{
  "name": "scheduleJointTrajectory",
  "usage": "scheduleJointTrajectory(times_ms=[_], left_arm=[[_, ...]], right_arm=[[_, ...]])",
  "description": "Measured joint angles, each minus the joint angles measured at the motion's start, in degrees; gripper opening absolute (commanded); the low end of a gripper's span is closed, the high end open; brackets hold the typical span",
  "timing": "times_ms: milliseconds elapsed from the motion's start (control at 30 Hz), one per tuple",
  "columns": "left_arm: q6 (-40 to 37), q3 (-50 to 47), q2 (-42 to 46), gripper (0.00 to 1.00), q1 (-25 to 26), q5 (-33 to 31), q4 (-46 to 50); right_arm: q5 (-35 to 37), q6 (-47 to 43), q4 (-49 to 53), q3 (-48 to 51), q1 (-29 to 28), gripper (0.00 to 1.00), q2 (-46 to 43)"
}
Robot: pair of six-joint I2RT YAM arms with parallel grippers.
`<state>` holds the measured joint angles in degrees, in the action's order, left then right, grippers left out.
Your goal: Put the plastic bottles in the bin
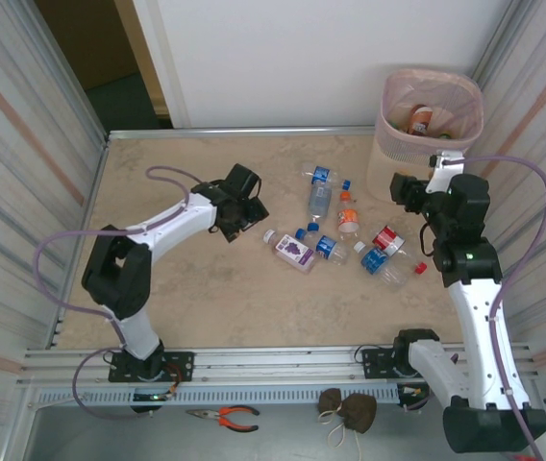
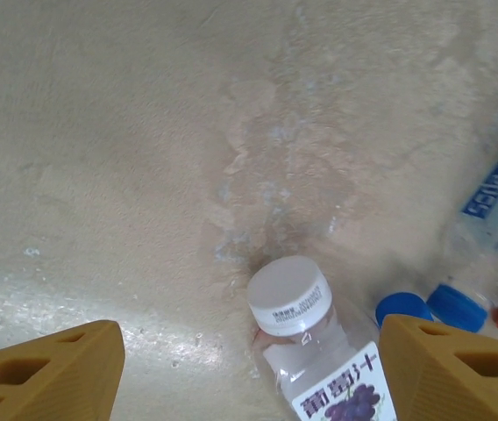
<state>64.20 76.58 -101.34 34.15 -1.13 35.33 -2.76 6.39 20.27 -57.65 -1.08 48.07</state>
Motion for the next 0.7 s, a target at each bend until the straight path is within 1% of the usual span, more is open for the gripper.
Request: scheduleJointTrajectory(times_ms=[200,433,533,700], left_arm=[[6.01,3.43,-5.75,0.79,0.59,2.01,1.05],[9.68,7.04,-11.02,0.79,1.31,6.25,0.90],[10.88,7.96,-12.55,0.78,1.51,7.65,0.83],[12.44,8.17,-14.43,0.72,1.77,10.01,0.37]], right_arm=[[-0.04,-0.04,0.81,0.85,0.66,0.71,-1.53],[-0.07,-0.66,0.96,2.25,1.25,0.71,-1.70],[-0.04,-0.90,1.11,2.80,1.49,0.71,-1.75],[-0.02,-1.09,1.51,2.82,1.90,0.71,-2.19]])
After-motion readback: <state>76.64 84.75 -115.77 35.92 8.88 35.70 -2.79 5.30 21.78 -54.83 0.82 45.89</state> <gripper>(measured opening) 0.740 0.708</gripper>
